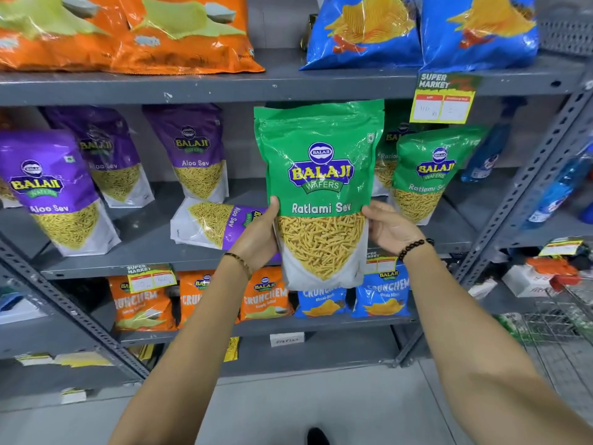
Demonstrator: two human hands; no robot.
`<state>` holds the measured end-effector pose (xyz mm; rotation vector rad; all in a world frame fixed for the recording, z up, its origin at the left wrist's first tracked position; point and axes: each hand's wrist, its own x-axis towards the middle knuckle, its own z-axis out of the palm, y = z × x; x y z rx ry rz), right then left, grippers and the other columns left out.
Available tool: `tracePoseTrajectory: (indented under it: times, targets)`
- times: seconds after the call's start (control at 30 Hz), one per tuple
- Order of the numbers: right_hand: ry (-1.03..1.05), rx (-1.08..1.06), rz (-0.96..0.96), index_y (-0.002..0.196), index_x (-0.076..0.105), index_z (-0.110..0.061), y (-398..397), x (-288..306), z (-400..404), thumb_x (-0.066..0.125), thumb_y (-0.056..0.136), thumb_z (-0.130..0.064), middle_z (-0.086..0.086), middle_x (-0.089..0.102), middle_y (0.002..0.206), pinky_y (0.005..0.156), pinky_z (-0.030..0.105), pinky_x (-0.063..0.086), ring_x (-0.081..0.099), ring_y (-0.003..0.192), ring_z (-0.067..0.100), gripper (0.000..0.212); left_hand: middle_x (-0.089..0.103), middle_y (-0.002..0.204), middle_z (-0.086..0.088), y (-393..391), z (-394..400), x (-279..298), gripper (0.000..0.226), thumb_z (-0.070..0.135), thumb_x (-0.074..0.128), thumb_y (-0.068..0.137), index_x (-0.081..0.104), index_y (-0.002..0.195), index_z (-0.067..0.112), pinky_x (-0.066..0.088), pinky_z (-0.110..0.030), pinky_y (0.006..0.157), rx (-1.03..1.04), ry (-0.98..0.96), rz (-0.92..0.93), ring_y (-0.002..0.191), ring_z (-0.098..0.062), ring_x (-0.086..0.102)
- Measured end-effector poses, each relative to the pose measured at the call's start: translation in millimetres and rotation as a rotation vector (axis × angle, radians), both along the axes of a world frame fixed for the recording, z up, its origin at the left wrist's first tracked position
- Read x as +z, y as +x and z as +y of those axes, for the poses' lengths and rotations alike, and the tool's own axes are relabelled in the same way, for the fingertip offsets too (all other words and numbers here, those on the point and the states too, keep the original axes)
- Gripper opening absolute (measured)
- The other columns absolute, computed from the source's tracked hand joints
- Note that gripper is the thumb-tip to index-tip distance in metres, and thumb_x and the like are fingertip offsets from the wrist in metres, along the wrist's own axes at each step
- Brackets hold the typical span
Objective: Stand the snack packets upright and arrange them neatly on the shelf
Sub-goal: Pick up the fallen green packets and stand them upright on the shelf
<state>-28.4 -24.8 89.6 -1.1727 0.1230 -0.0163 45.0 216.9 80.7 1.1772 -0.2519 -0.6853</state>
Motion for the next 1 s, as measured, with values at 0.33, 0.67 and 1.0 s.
tracePoseTrajectory:
  times: [0.33, 0.67, 1.0]
  targets:
    - [-0.085, -0.206, 0.049, 0.076, 0.051, -0.017, 60.5, -26.2, -35.5, 0.048, 0.091, -0.004, -0.01, 0.066, 0.064, 0.061, 0.019, 0.051, 0.061, 0.063, 0.003, 0.02, 0.051, 0.137, -0.017, 65.4, -63.3, -12.7, 0.042, 0.023, 0.033, 0.101, 0.046, 0.133, 0.0, 0.038, -0.04, 0.108, 0.13, 0.063, -0.076, 0.125, -0.028, 0.05]
    - [-0.08, -0.343, 0.102, 0.073, 0.049, -0.014, 130.6, -47.7, -52.1, 0.047, 0.092, -0.003, -0.003, 0.061, 0.073, 0.084, 0.027, 0.045, 0.056, 0.081, 0.012, 0.022, 0.052, 0.119, -0.013, 135.8, -91.0, -30.2, 0.036, 0.007, 0.038, 0.099, 0.044, 0.13, -0.01, 0.045, -0.028, 0.083, 0.257, 0.154, -0.102, 0.1, -0.022, 0.051]
    - [-0.064, -0.567, 0.23, 0.112, 0.056, -0.013, 126.1, -56.1, -33.3, 0.057, 0.089, -0.011, 0.006, 0.06, 0.117, 0.105, 0.039, 0.039, 0.053, 0.117, 0.021, 0.023, 0.061, 0.124, -0.018, 180.7, -48.9, -41.7, 0.034, 0.008, 0.055, 0.092, 0.057, 0.124, -0.003, 0.047, -0.003, 0.063, 0.203, 0.531, -0.406, 0.102, -0.016, 0.053]
